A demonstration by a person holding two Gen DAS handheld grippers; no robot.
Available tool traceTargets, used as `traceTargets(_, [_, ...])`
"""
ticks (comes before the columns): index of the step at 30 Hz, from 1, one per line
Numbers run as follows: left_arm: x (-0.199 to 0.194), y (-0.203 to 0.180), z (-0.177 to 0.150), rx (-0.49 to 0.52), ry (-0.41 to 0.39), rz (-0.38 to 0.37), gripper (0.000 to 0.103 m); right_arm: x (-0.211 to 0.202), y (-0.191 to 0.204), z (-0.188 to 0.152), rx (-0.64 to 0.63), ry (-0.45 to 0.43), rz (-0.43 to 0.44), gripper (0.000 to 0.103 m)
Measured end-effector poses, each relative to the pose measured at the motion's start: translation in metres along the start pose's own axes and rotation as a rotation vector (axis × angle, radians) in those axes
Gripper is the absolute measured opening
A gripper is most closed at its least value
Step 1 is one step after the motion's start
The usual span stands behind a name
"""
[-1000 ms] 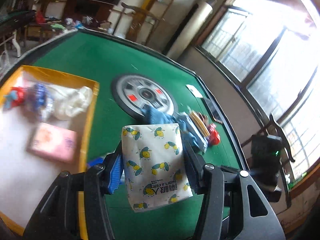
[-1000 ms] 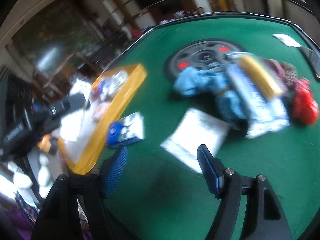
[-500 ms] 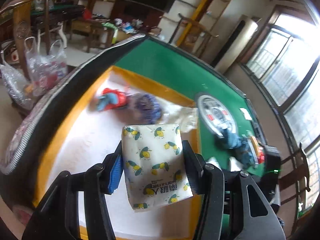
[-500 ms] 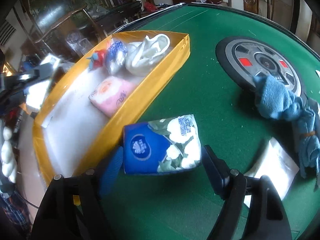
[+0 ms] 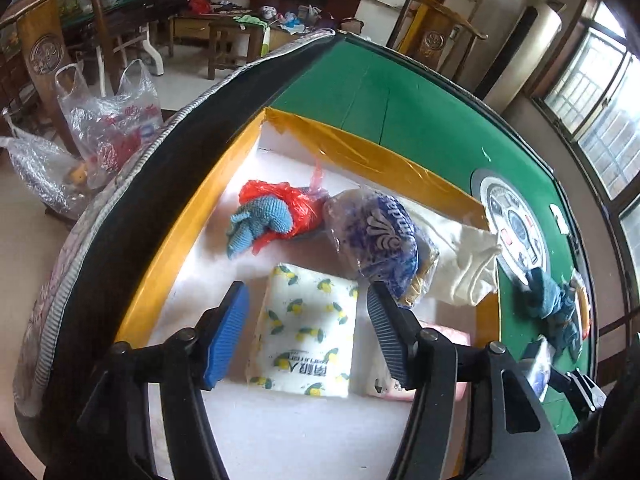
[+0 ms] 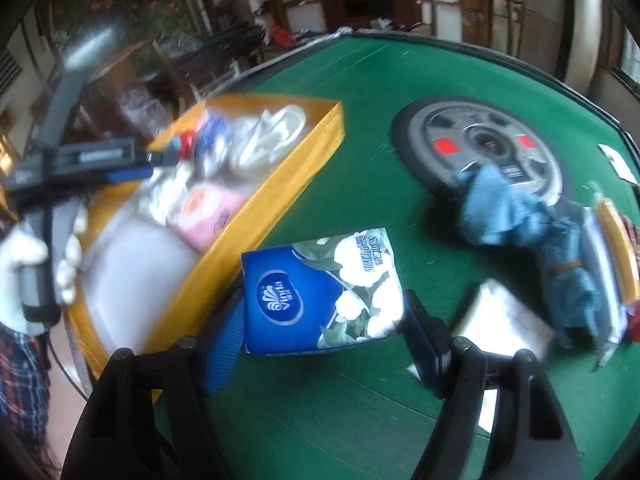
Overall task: Organize soft objects
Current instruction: 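Lower the blue tissue box into the yellow box and open the right tool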
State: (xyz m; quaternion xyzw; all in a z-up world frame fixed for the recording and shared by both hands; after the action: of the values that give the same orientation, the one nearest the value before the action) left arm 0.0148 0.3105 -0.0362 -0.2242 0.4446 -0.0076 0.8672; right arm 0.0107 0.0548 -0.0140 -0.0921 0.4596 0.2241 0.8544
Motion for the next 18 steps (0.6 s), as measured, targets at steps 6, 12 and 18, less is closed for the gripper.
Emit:
traceTargets(6, [-0.048,0.006,0.003,-0.077,-0.127,-0.089,0.065,-0.039,0.044,0.028,-0.064,-0.048,0.185,0.070])
traceTargets(12, [-0.105,0.018,-0.010,-0.090,-0.256,-0.123,0.067,-0.005,0.150,0.015,-0.289,0.103,0.285,0.070])
traceTargets(18, [-0.120,0.032,-0.020,-0.111,-0.280,-0.129,0.067,0.047,0.187,0.013,-0.420,0.190,0.140,0.070])
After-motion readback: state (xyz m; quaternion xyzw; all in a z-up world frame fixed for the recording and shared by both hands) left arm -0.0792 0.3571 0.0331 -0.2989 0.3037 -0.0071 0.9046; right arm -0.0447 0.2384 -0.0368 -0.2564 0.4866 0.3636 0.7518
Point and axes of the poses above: each gripper's, at about its wrist camera, not at the fingertips, and x roughly the way its jaws point, y to its left, z to its top, the point moved 8 cm from there along x, roughly the way its jaws point, and after that the axes turned 11 degrees about -z, right-handed, at the moved point
